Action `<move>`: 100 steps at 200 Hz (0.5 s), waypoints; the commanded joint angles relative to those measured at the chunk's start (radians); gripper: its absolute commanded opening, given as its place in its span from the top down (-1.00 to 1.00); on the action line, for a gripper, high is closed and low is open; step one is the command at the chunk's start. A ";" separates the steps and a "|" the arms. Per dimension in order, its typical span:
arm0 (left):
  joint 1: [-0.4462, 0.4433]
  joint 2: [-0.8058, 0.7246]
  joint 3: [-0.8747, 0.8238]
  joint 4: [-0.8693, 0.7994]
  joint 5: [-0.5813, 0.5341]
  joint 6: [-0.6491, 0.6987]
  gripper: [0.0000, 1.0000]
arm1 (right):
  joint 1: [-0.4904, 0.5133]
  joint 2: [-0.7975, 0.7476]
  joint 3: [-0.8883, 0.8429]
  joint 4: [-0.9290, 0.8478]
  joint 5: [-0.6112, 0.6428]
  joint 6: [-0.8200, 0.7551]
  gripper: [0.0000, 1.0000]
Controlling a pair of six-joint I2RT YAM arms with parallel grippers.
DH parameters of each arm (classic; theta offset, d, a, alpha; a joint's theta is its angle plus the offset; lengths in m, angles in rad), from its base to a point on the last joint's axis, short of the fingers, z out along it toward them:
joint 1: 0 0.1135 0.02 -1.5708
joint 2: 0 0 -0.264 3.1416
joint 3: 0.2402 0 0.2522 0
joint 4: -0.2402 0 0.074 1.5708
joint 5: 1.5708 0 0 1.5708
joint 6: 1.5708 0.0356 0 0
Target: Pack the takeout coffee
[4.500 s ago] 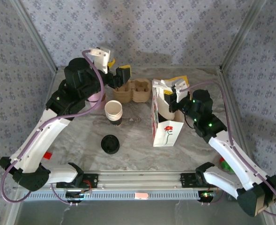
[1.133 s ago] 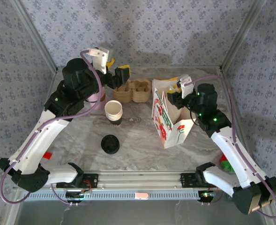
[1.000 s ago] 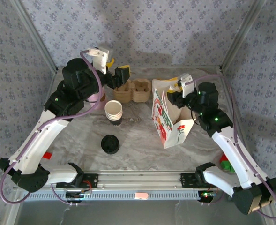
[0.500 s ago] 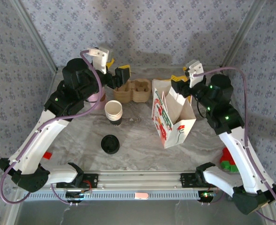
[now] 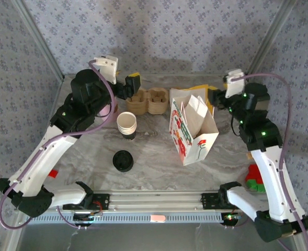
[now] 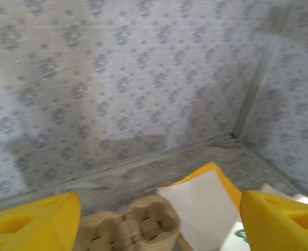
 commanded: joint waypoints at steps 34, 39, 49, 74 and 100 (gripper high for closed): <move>0.126 -0.063 -0.138 0.084 -0.318 -0.030 -0.65 | -0.220 0.063 -0.010 0.110 0.022 0.326 -0.20; 0.143 -0.071 -0.167 0.096 -0.342 -0.037 -0.65 | -0.241 0.069 -0.029 0.132 0.022 0.346 -0.21; 0.181 -0.088 -0.238 0.113 -0.386 -0.056 -0.68 | -0.279 0.084 -0.070 0.160 0.040 0.382 -0.22; 0.291 -0.138 -0.438 0.163 -0.440 -0.120 -0.79 | -0.328 0.116 -0.243 0.236 0.114 0.400 -0.42; 0.394 -0.162 -0.649 0.227 -0.441 -0.133 -0.82 | -0.318 0.116 -0.482 0.455 0.158 0.293 -0.61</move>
